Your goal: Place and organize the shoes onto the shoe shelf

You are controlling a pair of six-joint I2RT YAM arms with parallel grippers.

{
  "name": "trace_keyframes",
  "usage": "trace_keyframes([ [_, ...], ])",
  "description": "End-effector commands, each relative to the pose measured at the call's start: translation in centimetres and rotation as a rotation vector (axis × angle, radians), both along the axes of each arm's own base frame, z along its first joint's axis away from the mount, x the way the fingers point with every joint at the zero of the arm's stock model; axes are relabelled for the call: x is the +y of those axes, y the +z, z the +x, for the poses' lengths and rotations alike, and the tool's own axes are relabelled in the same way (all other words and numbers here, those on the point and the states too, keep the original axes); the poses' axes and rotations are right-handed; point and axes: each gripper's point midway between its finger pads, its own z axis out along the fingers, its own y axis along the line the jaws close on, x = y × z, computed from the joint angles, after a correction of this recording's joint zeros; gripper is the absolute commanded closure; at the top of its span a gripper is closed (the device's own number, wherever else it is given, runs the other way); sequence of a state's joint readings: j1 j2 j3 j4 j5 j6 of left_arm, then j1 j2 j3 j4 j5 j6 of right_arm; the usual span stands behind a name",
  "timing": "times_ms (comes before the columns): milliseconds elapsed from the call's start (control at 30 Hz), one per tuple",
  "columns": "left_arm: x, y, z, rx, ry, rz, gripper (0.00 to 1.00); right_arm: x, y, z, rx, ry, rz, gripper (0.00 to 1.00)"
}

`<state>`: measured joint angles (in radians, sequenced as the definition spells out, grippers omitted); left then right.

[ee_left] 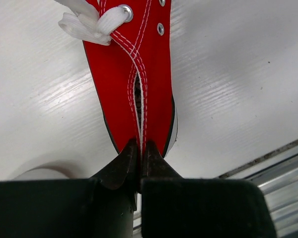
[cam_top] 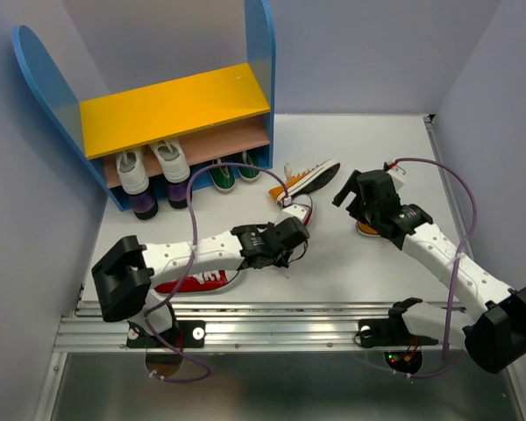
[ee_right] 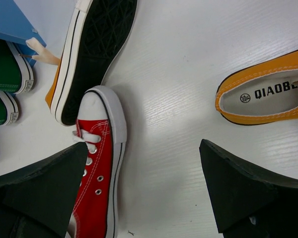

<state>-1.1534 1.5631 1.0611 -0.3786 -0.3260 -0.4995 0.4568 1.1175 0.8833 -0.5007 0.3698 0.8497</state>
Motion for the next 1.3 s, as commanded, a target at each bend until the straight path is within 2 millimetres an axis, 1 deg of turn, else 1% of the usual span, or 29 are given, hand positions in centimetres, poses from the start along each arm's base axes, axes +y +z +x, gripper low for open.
trace_keyframes([
  [0,0.0,8.8,1.8,-0.161,0.031,-0.149,1.00,-0.2,0.8,0.6,-0.044,-0.029,0.013,0.00],
  [67,0.6,9.7,1.8,-0.167,0.042,-0.151,1.00,-0.8,1.2,0.8,-0.063,-0.074,0.017,0.00],
  [100,0.8,10.7,1.8,-0.174,0.052,-0.166,1.00,-1.2,1.2,0.7,-0.073,-0.105,0.019,0.00],
  [200,1.0,12.2,2.0,-0.192,0.076,-0.191,1.00,-1.9,2.2,0.6,-0.111,-0.138,0.027,0.00],
  [233,1.1,13.1,2.3,-0.208,0.092,-0.196,1.00,-2.3,2.4,0.6,-0.122,-0.152,0.019,0.00],
  [267,1.3,13.5,2.5,-0.217,0.107,-0.195,1.00,-2.4,2.6,0.5,-0.131,-0.160,0.019,0.00],
  [300,1.6,14.5,2.9,-0.239,0.138,-0.196,1.00,-2.8,3.2,0.5,-0.152,-0.171,0.019,0.00],
  [433,2.9,16.1,4.0,-0.283,0.237,-0.180,1.00,-3.4,4.0,0.3,-0.178,-0.180,-0.002,0.00],
  [500,3.4,16.4,4.5,-0.287,0.292,-0.181,1.00,-3.5,4.2,0.3,-0.183,-0.181,-0.004,0.00],
  [567,4.3,16.8,5.2,-0.297,0.371,-0.187,1.00,-3.6,4.5,0.1,-0.196,-0.186,0.002,0.00],
  [633,5.0,17.1,5.7,-0.309,0.434,-0.183,1.00,-3.7,4.5,0.0,-0.197,-0.190,0.002,0.00],
  [733,6.3,17.2,6.6,-0.318,0.500,-0.153,1.00,-3.8,4.4,-0.2,-0.197,-0.186,0.003,0.00],
  [833,7.7,16.9,7.6,-0.308,0.580,-0.150,1.00,-3.8,4.3,-0.3,-0.198,-0.179,0.001,0.00],
  [933,8.4,16.9,8.0,-0.307,0.603,-0.165,1.00,-3.7,4.0,-0.4,-0.191,-0.177,0.004,0.00],
  [967,9.0,17.0,8.5,-0.311,0.621,-0.162,1.00,-3.7,3.9,-0.4,-0.189,-0.176,0.006,0.00],
  [1067,9.9,17.2,9.5,-0.323,0.650,-0.161,1.00,-3.5,3.9,-0.3,-0.184,-0.171,0.005,0.00],
  [1100,10.5,17.3,10.0,-0.332,0.659,-0.150,1.00,-3.4,3.7,-0.2,-0.176,-0.165,0.000,0.00],
  [1200,11.3,17.3,10.9,-0.344,0.652,-0.137,1.00,-3.2,3.8,0.0,-0.172,-0.154,-0.006,0.00],
  [1233,12.0,17.2,11.6,-0.344,0.661,-0.133,1.00,-3.1,3.7,0.1,-0.167,-0.146,-0.012,0.00],
  [1267,12.1,17.1,12.0,-0.343,0.657,-0.135,1.00,-3.0,3.6,0.1,-0.165,-0.142,-0.013,0.00],
])
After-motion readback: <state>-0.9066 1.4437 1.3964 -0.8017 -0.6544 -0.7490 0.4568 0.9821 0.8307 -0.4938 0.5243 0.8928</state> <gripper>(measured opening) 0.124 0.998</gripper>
